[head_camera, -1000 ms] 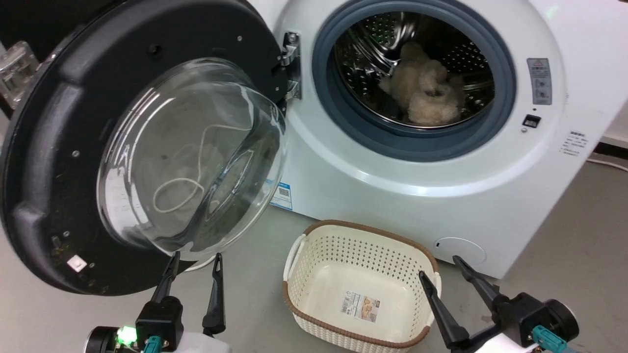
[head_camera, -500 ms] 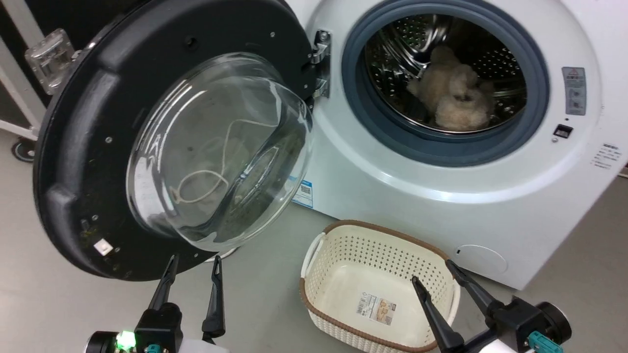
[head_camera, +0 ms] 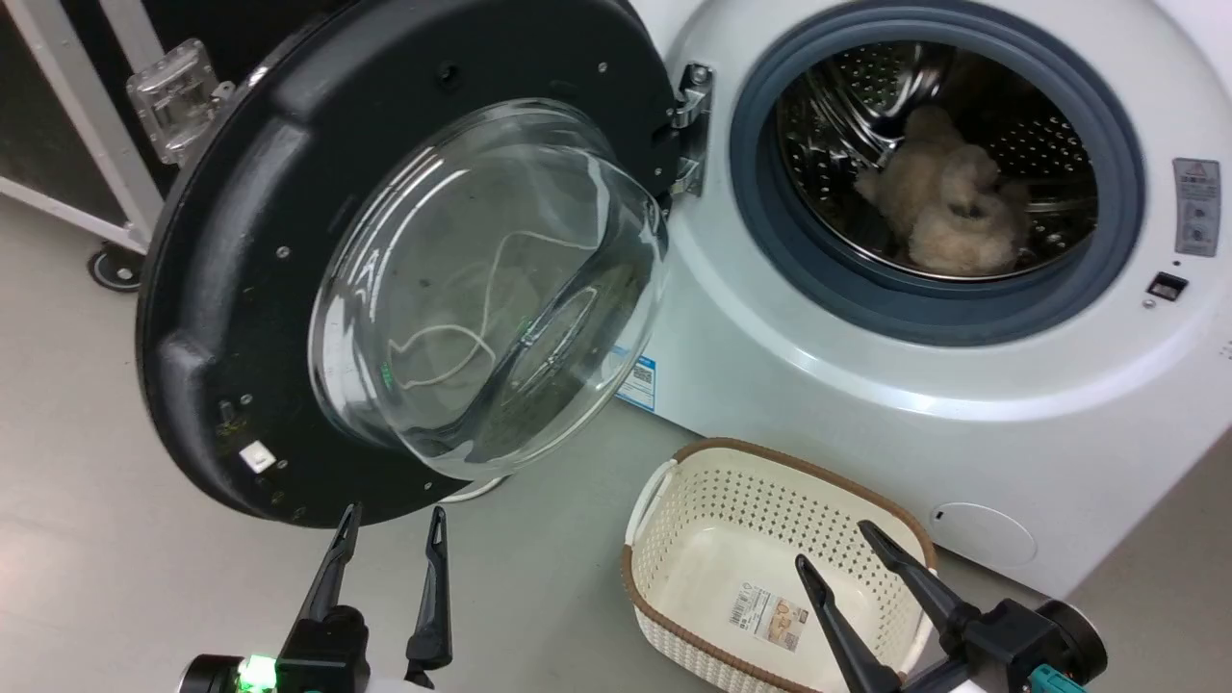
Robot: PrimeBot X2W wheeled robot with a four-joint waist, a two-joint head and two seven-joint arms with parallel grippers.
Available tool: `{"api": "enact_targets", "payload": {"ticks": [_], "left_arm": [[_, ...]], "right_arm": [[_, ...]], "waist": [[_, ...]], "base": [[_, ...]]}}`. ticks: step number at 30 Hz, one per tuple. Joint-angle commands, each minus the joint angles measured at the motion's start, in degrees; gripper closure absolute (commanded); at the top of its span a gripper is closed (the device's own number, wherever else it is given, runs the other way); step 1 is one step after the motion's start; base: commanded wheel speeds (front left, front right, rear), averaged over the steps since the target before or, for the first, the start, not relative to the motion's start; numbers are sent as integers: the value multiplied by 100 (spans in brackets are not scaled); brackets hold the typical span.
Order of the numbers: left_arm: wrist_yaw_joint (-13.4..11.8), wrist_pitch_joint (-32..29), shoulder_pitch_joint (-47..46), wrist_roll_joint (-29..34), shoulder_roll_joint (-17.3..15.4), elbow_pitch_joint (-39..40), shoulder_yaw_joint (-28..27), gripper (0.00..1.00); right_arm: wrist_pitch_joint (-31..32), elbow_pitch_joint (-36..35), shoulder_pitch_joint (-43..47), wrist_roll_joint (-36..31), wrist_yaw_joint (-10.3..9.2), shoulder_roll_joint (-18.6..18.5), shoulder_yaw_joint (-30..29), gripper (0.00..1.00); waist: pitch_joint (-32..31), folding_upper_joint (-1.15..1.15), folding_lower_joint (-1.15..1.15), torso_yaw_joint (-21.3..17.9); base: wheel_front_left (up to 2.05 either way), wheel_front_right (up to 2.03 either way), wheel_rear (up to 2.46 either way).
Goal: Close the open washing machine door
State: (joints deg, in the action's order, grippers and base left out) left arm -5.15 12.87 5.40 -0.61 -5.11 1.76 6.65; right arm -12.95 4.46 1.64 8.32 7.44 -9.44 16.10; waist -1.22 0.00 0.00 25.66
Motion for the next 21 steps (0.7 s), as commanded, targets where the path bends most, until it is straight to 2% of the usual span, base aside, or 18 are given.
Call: {"api": "enact_targets", "payload": {"ticks": [1, 6, 7, 8, 9, 16, 21], "left_arm": [[-46, 57, 69, -23, -31, -1, 24, 0], [-67, 117, 93, -33, -33, 19, 64, 0], [-62, 129, 100, -45, -34, 21, 69, 36], [-48, 140, 107, -64, -36, 7, 72, 89], [-8, 176, 110, -90, -54, -28, 88, 100], [116, 213, -117, -555, 60, 611, -307, 100], [410, 213, -625, -1194, 48, 863, -1070, 100]], "right_arm": [[-49, 17, 52, 71, 4, -58, 42, 0], [-109, 50, 58, 120, 4, -93, 124, 0], [-121, 52, 57, 132, 4, -96, 132, 0], [-133, 55, 58, 143, 4, -99, 141, 0], [-168, 66, 83, 169, 4, -118, 173, 0], [-205, -2, 282, 179, 5, -132, 20, 0], [-205, -69, 261, 161, 5, -243, 49, 0]], "waist": [[-4, 0, 0, 36], [-24, 0, 0, 143], [-25, 0, 0, 166], [-26, 0, 0, 189], [-27, 0, 0, 260], [33, 0, 0, 335], [253, 0, 0, 80]], "base": [[0, 0, 0], [0, 0, 0], [0, 0, 0], [0, 0, 0], [0, 0, 0], [0, 0, 0], [0, 0, 0]]}}
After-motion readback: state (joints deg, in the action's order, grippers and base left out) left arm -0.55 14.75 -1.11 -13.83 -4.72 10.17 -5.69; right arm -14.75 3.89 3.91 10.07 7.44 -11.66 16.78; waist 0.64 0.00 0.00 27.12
